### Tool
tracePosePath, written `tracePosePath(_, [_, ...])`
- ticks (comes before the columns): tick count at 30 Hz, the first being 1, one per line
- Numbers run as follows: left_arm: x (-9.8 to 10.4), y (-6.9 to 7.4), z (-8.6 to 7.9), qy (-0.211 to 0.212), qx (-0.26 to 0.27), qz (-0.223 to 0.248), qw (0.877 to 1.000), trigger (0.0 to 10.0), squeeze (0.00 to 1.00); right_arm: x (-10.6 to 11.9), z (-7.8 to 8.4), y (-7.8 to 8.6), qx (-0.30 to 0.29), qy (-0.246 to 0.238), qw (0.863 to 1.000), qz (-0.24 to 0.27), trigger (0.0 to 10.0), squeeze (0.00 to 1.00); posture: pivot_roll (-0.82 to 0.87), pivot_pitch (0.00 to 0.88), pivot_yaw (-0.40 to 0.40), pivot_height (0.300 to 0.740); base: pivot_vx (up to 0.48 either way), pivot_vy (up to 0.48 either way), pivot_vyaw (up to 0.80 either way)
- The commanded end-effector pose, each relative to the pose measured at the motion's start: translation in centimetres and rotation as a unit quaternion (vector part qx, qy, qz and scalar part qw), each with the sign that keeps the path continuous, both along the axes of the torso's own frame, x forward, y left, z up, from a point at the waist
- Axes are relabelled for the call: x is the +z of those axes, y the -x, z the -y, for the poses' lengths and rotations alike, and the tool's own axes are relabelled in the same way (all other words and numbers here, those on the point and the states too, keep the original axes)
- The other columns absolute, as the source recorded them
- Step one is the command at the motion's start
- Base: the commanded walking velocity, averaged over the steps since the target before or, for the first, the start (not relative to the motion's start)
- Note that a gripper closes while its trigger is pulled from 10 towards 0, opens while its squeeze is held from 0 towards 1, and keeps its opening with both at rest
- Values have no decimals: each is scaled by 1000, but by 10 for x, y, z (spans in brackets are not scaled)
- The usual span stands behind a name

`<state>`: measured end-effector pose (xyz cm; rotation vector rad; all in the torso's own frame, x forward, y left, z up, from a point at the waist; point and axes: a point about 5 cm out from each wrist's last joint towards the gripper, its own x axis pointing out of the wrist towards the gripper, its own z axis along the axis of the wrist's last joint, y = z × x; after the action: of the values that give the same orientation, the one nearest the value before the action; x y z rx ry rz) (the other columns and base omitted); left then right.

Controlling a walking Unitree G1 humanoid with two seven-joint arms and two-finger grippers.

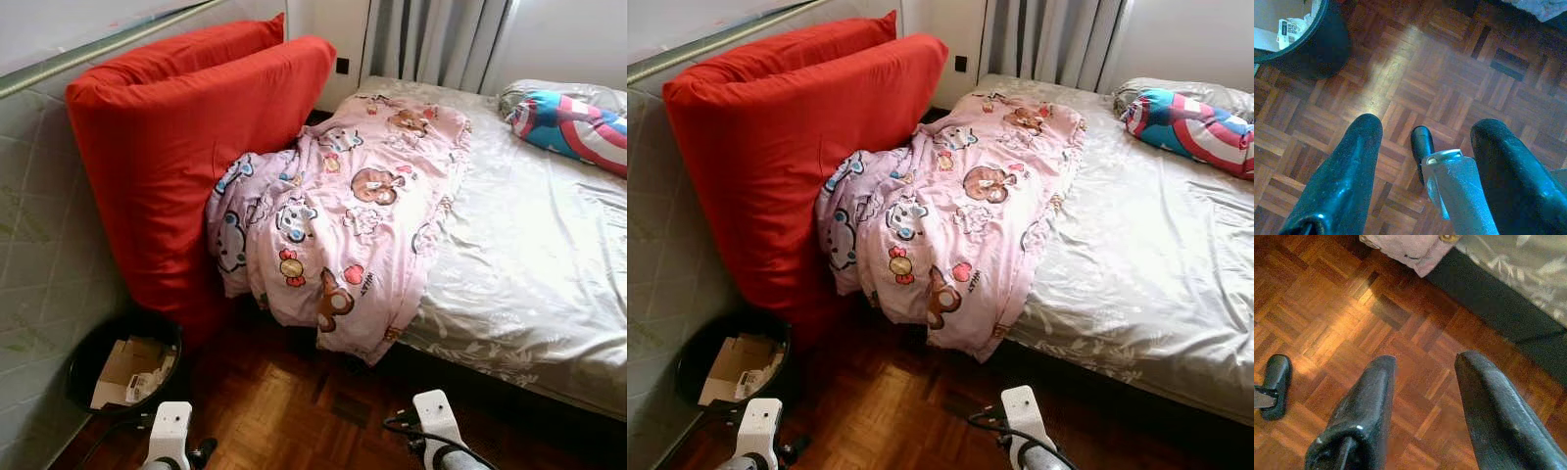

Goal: Clean up the room

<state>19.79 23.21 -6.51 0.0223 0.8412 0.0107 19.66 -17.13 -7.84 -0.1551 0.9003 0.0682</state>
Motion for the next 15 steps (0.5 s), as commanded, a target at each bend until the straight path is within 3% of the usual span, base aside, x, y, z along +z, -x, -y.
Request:
tracePosePath(1, [-2,3,-2,-5,-7,-14,1000,10000,0,-5,6,10,-27,-11,999,-24,10000,0,-53,36,-30,740,0,0,0])
tracePosePath(6, [-3,4,-1,-5,-10,-19,1000,10000,0,-11,13,24,-60,-24,997,-48,10000,0,-49,33,-35,740,0,0,0])
tracePosePath(15, [-4,6,-1,4,7,-21,1000,10000,0,-17,3,35,-36,-27,997,-60,10000,0,-58,26,-25,740,0,0,0])
